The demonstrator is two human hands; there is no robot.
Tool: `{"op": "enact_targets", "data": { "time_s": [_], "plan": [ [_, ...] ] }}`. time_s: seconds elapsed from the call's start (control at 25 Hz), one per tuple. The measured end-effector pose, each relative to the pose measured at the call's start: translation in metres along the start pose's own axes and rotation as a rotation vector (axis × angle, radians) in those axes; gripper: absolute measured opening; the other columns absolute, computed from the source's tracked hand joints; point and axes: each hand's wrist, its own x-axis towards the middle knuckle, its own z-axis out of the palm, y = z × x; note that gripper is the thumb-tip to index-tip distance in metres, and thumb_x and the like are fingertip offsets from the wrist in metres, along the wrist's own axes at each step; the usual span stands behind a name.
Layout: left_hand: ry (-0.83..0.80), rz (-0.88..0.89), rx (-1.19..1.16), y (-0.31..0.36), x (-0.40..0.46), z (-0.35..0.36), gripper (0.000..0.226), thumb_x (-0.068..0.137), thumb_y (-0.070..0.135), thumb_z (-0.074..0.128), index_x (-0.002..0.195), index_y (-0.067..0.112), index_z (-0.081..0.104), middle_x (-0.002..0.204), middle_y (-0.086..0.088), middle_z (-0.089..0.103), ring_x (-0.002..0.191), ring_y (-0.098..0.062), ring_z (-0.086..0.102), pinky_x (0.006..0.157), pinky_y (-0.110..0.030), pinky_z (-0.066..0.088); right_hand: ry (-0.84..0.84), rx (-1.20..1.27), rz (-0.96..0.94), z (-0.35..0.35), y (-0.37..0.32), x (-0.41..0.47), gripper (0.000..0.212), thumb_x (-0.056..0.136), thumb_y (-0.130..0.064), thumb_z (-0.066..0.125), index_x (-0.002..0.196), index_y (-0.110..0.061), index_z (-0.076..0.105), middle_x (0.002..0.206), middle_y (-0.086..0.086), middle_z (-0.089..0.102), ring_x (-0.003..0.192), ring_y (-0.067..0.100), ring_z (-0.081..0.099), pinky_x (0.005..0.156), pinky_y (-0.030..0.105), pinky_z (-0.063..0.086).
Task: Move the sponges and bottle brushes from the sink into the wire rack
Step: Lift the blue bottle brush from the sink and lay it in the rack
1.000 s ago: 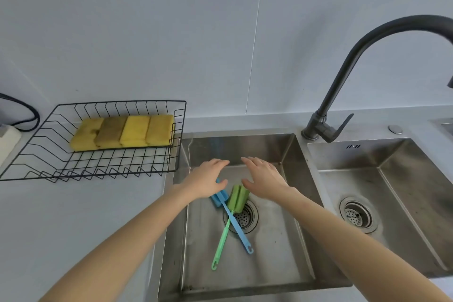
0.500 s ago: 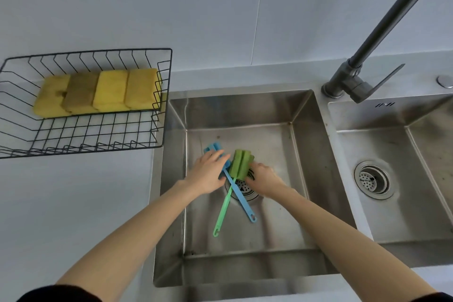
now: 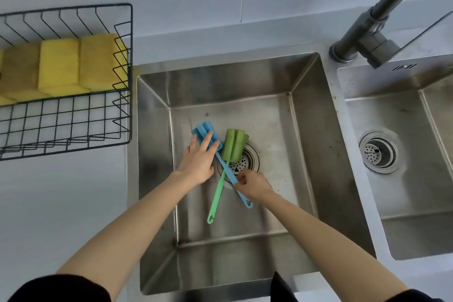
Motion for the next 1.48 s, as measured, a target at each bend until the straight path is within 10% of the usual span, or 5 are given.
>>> {"op": "enact_targets", "data": {
  "time_s": [0.48, 0.76, 1.0, 1.16, 1.48],
  "plan": [
    [0.090, -0.029, -0.009, -0.013, -0.022, -0.002, 0.064, 0.090, 0.017, 0.047, 0.144, 0.020, 0.014, 0.157, -0.009, 0.004, 0.143, -0.033, 0.005, 0.116, -0.044, 0.018, 0.042, 0.449, -0.008, -0.024, -0.002, -0.030, 0.009, 0.087, -0.007, 0.053, 0.087, -0.016, 0.054, 0.070, -0.004, 0.058, 0.059, 0.007, 0.053, 0.044, 0.005, 0.039],
    [0.149, 0.017, -0.101, -0.006, -0.051, -0.015, 0.066, 0.088, 0.018, 0.051, 0.143, 0.023, 0.016, 0.157, -0.007, 0.003, 0.144, -0.034, 0.000, 0.118, -0.047, 0.013, 0.059, 0.608, -0.106, -0.065, 0.001, -0.068, 0.018, 0.086, -0.003, 0.057, 0.073, -0.016, 0.058, 0.069, 0.004, 0.060, 0.037, 0.000, 0.054, 0.043, 0.012, 0.048],
    [0.295, 0.088, -0.173, -0.004, -0.080, -0.021, 0.043, 0.084, 0.020, 0.058, 0.121, 0.012, 0.038, 0.150, -0.007, 0.027, 0.142, -0.033, 0.016, 0.116, -0.044, 0.019, 0.023, 0.537, -0.195, -0.084, -0.005, -0.104, 0.016, 0.087, -0.003, 0.057, 0.075, -0.012, 0.061, 0.065, 0.004, 0.060, 0.046, 0.000, 0.060, 0.055, 0.010, 0.054],
    [0.452, 0.153, -0.239, 0.002, -0.100, -0.036, 0.039, 0.083, 0.022, 0.060, 0.114, 0.007, 0.042, 0.122, -0.011, 0.054, 0.113, -0.027, 0.050, 0.089, -0.029, 0.034, 0.046, 0.470, -0.270, -0.099, -0.018, -0.130, 0.008, 0.087, -0.002, 0.058, 0.082, -0.008, 0.062, 0.068, 0.004, 0.061, 0.051, 0.000, 0.061, 0.057, 0.009, 0.055],
    [0.630, 0.189, -0.356, -0.004, -0.134, -0.050, 0.045, 0.082, 0.027, 0.061, 0.125, 0.021, 0.048, 0.126, -0.002, 0.054, 0.118, -0.024, 0.047, 0.097, -0.034, 0.037, 0.100, 0.507, -0.416, -0.130, -0.048, -0.174, 0.010, 0.088, -0.005, 0.059, 0.085, -0.011, 0.067, 0.076, 0.008, 0.069, 0.058, 0.006, 0.070, 0.065, 0.015, 0.059]
  ]
}}
